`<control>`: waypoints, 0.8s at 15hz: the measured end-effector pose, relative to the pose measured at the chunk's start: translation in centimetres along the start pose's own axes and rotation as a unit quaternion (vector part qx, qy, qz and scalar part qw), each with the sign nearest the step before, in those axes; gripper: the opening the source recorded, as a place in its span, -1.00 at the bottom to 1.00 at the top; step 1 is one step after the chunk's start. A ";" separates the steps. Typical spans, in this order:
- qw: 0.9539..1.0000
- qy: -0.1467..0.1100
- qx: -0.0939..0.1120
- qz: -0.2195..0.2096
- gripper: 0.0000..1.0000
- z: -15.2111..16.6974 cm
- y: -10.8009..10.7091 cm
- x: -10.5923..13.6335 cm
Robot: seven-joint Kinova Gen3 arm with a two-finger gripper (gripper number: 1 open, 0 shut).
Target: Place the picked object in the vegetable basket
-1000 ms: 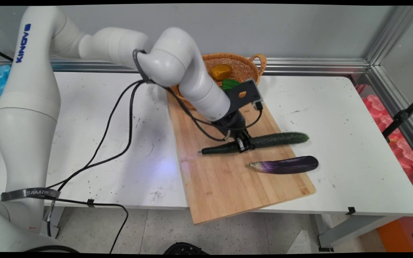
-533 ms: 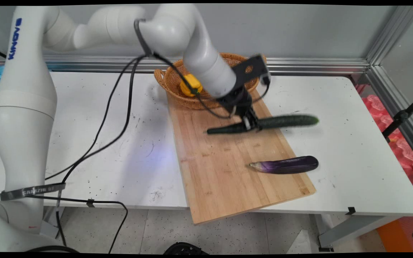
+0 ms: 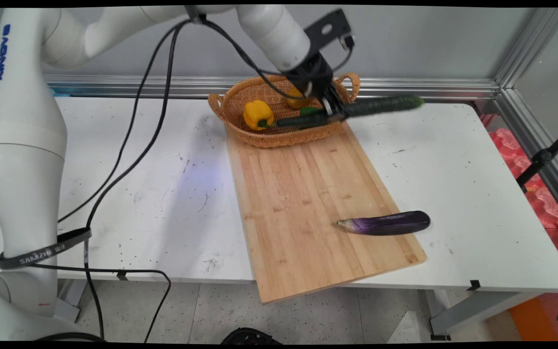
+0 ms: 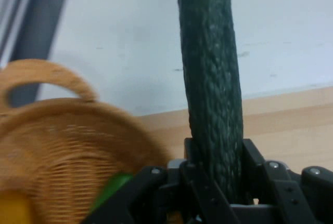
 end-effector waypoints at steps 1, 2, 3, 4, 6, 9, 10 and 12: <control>1.000 0.001 0.007 0.001 -1.00 -0.3 -1.2 -0.2; 1.000 0.001 0.013 0.002 -1.00 -0.4 -2.3 -0.5; 1.000 0.001 0.016 0.003 -1.00 -0.4 -2.9 -0.7; 1.000 0.001 0.022 0.005 -1.00 -0.5 -4.0 -1.0; 1.000 0.000 0.029 0.009 -1.00 -0.5 -5.5 -1.5; 0.999 0.000 0.038 0.014 -1.00 -0.4 -7.6 -2.3; 0.999 0.000 0.040 0.016 -1.00 -0.3 -8.1 -2.5; 0.999 0.000 0.042 0.019 -1.00 0.0 -9.5 -3.2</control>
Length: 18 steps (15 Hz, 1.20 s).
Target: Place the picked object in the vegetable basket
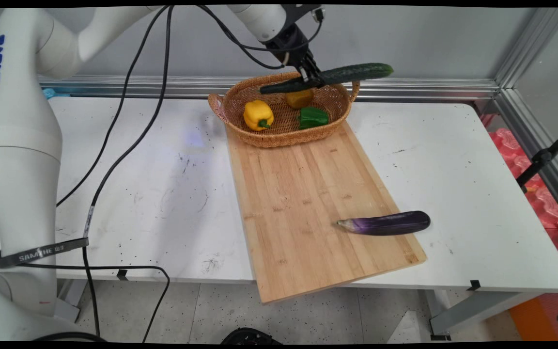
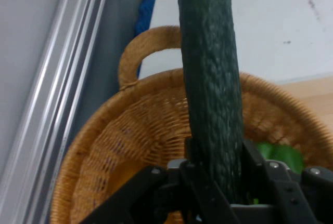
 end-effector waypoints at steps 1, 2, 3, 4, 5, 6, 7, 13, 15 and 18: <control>1.000 0.000 0.000 0.001 -1.00 0.2 -0.6 -0.4; 1.000 0.000 -0.001 0.003 -1.00 0.5 -1.1 -0.8; 1.000 0.000 -0.002 0.003 -1.00 0.7 -1.5 -1.2; 1.000 0.000 -0.004 0.004 -1.00 0.8 -1.7 -1.4; 1.000 0.001 -0.006 0.004 -1.00 1.0 -1.9 -1.6; 1.000 0.002 -0.010 0.005 -1.00 1.2 -2.2 -2.0; 1.000 0.002 -0.013 0.005 -1.00 1.4 -2.4 -2.2; 1.000 0.004 -0.020 0.000 -1.00 2.3 -3.1 -3.4; 1.000 0.005 -0.021 -0.002 -1.00 2.6 -3.2 -3.6; 1.000 0.007 -0.023 -0.004 -1.00 3.0 -3.3 -3.8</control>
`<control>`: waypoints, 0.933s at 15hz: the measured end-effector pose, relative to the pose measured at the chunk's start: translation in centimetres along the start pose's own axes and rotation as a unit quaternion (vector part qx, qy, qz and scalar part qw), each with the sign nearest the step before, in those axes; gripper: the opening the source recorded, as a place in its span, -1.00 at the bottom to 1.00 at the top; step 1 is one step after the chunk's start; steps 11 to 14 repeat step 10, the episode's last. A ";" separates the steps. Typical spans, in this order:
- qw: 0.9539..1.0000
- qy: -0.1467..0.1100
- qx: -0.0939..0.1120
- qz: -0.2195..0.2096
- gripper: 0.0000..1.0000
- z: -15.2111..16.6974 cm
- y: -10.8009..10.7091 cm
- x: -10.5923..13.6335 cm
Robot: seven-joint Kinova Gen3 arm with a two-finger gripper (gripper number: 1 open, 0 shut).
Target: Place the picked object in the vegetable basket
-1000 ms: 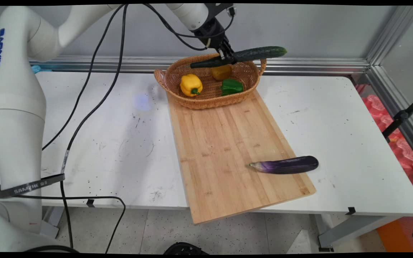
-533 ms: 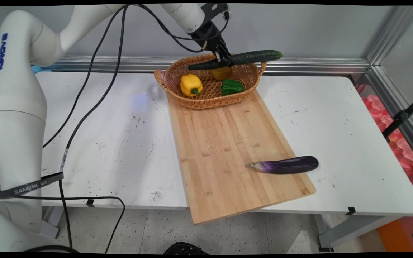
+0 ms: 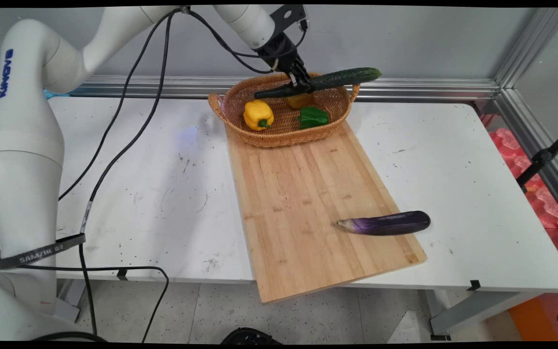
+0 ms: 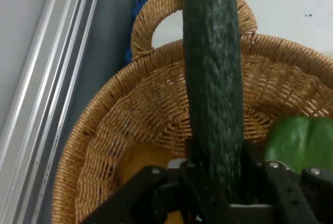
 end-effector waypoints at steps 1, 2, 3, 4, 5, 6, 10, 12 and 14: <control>1.000 0.000 0.000 0.000 -1.00 0.1 0.0 -0.1; 1.000 0.001 -0.001 -0.001 -1.00 0.1 -0.1 -0.1; 1.000 0.001 -0.001 0.000 -1.00 0.1 -0.1 -0.1; 1.000 0.001 -0.002 0.000 1.00 0.1 -0.2 -0.1; 1.000 0.002 -0.002 0.000 1.00 0.0 -0.2 -0.1; 1.000 0.002 -0.003 0.001 1.00 -0.1 -0.3 -0.1; 1.000 0.003 -0.003 0.002 1.00 -0.6 -0.3 0.3; 1.000 0.003 -0.003 0.002 1.00 -0.6 -0.3 0.3; 1.000 0.003 -0.003 0.002 1.00 -0.6 -0.3 0.3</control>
